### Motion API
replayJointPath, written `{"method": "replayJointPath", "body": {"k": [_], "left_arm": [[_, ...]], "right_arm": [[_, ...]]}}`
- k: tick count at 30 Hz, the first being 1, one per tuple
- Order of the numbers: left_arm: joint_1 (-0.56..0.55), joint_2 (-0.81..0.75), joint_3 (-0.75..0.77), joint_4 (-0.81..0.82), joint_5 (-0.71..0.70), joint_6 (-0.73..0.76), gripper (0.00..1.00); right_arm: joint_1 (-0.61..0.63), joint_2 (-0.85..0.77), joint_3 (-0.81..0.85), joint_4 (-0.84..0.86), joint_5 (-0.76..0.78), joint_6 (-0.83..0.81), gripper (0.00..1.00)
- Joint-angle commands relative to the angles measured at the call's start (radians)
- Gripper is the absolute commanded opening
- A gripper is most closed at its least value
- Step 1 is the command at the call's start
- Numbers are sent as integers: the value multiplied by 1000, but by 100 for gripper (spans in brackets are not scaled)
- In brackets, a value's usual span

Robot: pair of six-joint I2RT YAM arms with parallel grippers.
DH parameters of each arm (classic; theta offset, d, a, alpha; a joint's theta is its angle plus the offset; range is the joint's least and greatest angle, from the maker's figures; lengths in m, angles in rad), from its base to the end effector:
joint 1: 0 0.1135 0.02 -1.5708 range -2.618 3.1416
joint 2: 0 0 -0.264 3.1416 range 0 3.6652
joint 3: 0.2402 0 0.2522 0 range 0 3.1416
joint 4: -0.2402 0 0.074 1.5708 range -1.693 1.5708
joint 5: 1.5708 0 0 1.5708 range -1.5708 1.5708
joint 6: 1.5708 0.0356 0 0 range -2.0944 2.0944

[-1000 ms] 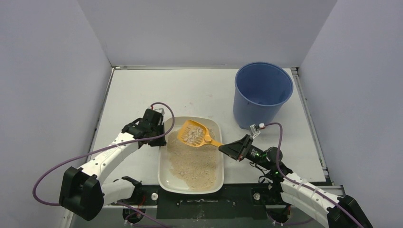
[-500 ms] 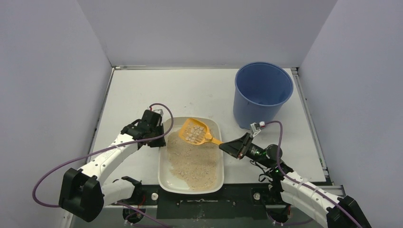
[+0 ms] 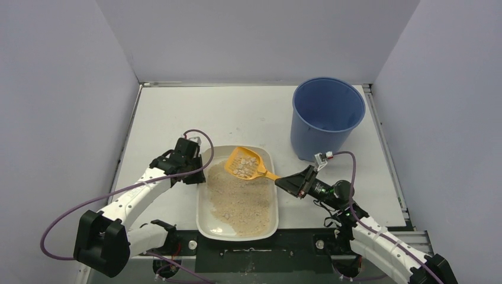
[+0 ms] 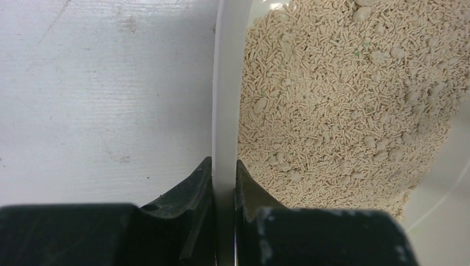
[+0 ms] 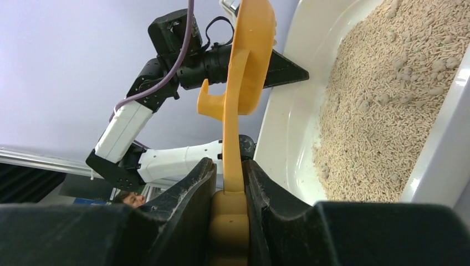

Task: Clean the litter box

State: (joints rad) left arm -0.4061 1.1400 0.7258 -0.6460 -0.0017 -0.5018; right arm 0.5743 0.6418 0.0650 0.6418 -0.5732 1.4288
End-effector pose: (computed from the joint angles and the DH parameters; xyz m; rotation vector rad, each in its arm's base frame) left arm 0.1945 -0.0836 0.2141 -0.1281 2.6627 -0.3031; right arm 0.1157 0.0978 0.1950 0.2331 1.8928 1.9244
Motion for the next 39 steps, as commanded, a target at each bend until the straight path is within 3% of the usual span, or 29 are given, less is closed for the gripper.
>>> {"method": "replayJointPath", "body": {"k": [1, 27, 39], "left_arm": [[24, -25, 21, 122, 23, -62, 0], [108, 111, -5, 301, 151, -64, 0], [109, 101, -7, 307, 173, -55, 0]], "right_arm": [[-14, -43, 58, -26, 21, -31, 0], [-56, -15, 496, -426, 260, -203, 0], [-86, -22, 664, -590, 551, -224, 0]]}}
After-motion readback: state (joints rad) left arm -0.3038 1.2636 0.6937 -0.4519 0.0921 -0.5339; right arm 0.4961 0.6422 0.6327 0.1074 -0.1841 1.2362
